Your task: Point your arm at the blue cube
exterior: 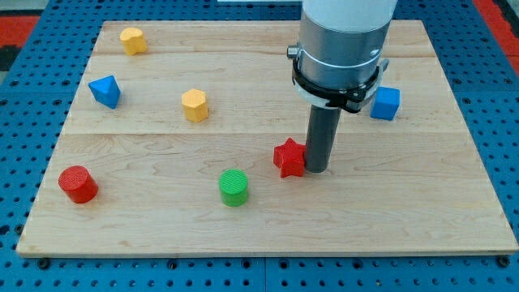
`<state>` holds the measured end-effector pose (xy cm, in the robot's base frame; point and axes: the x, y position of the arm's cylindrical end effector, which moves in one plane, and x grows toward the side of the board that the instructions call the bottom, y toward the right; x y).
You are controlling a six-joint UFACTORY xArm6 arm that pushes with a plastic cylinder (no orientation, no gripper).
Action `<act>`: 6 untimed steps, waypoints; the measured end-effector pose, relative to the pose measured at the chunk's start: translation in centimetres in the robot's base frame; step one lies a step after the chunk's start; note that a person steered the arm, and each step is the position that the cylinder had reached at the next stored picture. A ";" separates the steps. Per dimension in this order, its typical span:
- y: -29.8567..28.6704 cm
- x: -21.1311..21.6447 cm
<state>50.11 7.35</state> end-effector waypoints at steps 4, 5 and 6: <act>17.8 -10.2; 13.2 -11.1; 7.8 -11.6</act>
